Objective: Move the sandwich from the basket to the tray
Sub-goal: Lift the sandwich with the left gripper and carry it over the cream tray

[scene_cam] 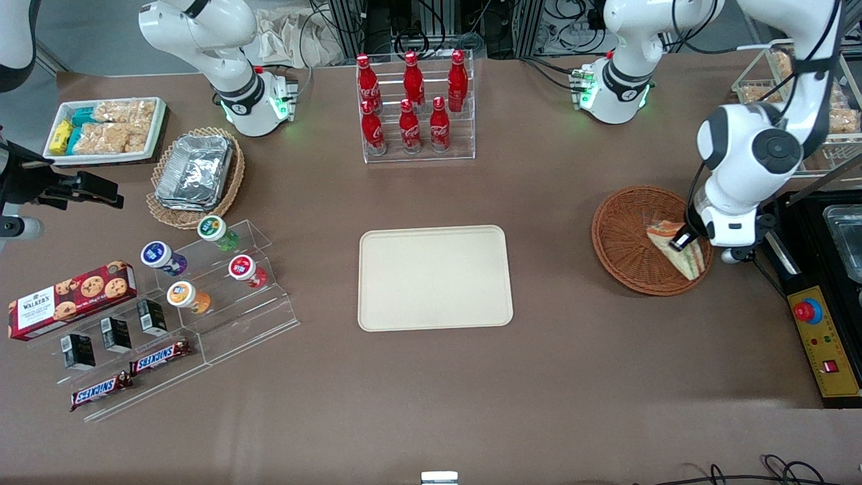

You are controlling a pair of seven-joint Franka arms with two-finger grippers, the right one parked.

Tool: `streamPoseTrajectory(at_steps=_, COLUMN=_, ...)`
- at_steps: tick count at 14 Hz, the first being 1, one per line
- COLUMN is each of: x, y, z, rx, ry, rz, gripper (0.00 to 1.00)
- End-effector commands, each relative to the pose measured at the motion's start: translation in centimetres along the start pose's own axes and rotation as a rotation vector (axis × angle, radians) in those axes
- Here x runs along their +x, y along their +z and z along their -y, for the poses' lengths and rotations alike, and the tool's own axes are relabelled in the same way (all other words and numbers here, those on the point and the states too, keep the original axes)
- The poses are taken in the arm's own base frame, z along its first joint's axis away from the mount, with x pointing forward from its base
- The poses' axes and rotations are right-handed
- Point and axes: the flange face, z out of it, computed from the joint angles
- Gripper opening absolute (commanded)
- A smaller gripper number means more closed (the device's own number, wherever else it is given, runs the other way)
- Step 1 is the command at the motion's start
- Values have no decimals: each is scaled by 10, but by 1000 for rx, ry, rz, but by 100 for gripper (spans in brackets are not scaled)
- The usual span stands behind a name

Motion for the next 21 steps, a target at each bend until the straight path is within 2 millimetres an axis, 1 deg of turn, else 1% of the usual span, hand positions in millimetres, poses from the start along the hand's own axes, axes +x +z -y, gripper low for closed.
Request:
streamPoseTrajectory(at_steps=1, x=-5, y=-90, z=-38, rx=77, ry=94, rz=11, gripper=0)
streamPoseTrajectory(at_steps=2, x=-10, y=-122, z=-53, rx=97, ry=144, rz=43, gripper=0)
streamPoseTrajectory(at_steps=3, x=-16, y=-148, z=-65, rx=112, ry=180, rz=85, gripper=0)
streamPoseTrajectory(at_steps=4, x=-29, y=-169, z=-80, rx=99, ry=212, rz=126, gripper=0)
streamPoseTrajectory(at_steps=5, x=-45, y=-185, z=-96, rx=70, ry=239, rz=148, gripper=0)
streamPoseTrajectory(at_steps=7, x=-89, y=-201, z=-131, rx=23, ry=314, rz=157, gripper=0)
streamPoseTrajectory(at_steps=9, x=-131, y=-205, z=-179, rx=-12, ry=395, rz=176, gripper=0)
streamPoseTrajectory(at_steps=10, x=-143, y=-200, z=-204, rx=-32, ry=403, rz=189, gripper=0)
streamPoseTrajectory(at_steps=11, x=-152, y=-188, z=-228, rx=-62, ry=410, rz=204, gripper=0)
streamPoseTrajectory(at_steps=12, x=-164, y=-172, z=-250, rx=-99, ry=440, rz=213, gripper=0)
streamPoseTrajectory(at_steps=13, x=-175, y=-146, z=-271, rx=-126, ry=464, rz=203, gripper=0)
streamPoseTrajectory(at_steps=15, x=-205, y=-100, z=-307, rx=-149, ry=512, rz=158, gripper=0)
streamPoseTrajectory(at_steps=18, x=-224, y=-23, z=-344, rx=-169, ry=483, rz=29, gripper=0)
streamPoseTrajectory(at_steps=19, x=-233, y=-1, z=-352, rx=-169, ry=489, rz=4, gripper=0)
streamPoseTrajectory(at_steps=20, x=-238, y=18, z=-354, rx=-157, ry=495, rz=-11, gripper=0)
streamPoseTrajectory(at_steps=21, x=-241, y=30, z=-354, rx=-142, ry=500, rz=-21, gripper=0)
